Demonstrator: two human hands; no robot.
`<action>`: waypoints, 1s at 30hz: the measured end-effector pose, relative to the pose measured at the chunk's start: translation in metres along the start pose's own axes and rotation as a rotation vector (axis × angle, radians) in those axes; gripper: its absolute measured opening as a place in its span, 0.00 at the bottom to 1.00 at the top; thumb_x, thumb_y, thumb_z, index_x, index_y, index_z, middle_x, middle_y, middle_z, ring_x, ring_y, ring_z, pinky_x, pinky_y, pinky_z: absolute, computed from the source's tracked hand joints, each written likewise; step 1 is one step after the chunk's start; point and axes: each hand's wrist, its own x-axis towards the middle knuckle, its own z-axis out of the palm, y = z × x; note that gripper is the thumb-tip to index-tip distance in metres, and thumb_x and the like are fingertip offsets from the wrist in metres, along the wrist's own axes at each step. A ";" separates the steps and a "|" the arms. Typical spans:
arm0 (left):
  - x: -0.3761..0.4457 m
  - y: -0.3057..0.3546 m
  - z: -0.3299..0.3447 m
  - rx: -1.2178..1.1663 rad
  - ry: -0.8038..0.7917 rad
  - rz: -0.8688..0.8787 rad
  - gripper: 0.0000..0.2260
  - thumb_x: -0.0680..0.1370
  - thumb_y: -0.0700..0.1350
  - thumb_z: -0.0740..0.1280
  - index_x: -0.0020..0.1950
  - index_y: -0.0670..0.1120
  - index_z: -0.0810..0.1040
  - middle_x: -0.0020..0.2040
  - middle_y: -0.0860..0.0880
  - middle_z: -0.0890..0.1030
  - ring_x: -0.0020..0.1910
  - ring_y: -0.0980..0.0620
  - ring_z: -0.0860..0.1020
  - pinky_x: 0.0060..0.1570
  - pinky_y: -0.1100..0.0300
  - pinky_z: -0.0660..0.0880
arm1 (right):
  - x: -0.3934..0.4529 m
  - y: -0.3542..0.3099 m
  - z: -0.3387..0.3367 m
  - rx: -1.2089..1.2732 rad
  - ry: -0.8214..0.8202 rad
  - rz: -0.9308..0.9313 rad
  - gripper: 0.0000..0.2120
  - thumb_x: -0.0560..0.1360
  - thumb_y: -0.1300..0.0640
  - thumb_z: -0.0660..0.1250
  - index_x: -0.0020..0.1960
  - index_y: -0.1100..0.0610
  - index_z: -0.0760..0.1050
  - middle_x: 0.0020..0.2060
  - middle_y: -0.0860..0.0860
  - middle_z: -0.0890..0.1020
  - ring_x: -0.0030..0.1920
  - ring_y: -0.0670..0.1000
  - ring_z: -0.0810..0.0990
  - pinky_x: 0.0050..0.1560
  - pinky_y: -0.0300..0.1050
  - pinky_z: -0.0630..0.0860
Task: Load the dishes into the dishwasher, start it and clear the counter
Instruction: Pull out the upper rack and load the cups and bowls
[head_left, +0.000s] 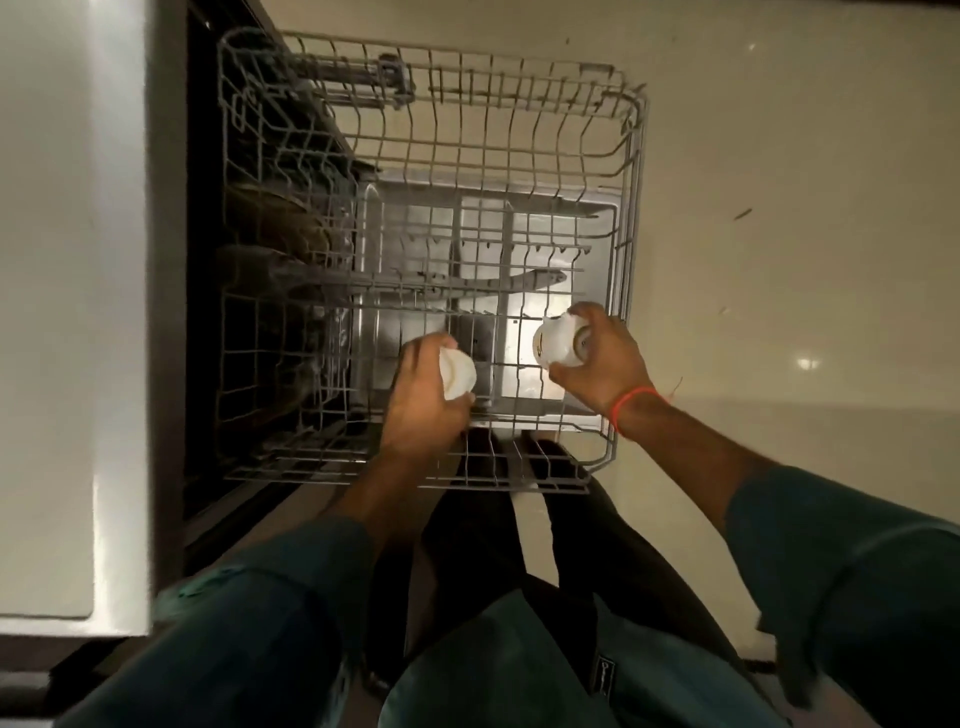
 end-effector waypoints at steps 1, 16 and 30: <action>0.009 -0.003 -0.001 -0.009 0.014 0.009 0.29 0.72 0.37 0.76 0.68 0.54 0.68 0.68 0.53 0.68 0.62 0.57 0.68 0.60 0.58 0.71 | 0.006 0.001 0.003 -0.022 0.007 -0.009 0.35 0.67 0.58 0.78 0.70 0.51 0.68 0.64 0.56 0.72 0.60 0.57 0.75 0.60 0.46 0.72; 0.067 -0.021 0.010 0.364 -0.107 0.328 0.33 0.71 0.23 0.65 0.67 0.54 0.73 0.78 0.45 0.60 0.76 0.41 0.61 0.61 0.54 0.73 | 0.043 0.023 0.028 -0.531 -0.158 -0.356 0.40 0.64 0.71 0.73 0.73 0.51 0.68 0.69 0.58 0.67 0.65 0.64 0.72 0.61 0.58 0.78; 0.087 -0.042 0.011 0.347 -0.151 0.395 0.25 0.71 0.27 0.69 0.62 0.49 0.77 0.74 0.45 0.68 0.73 0.43 0.66 0.60 0.55 0.75 | 0.037 0.019 0.041 -0.627 -0.060 -0.395 0.37 0.67 0.62 0.76 0.73 0.50 0.68 0.67 0.56 0.72 0.62 0.62 0.74 0.59 0.57 0.75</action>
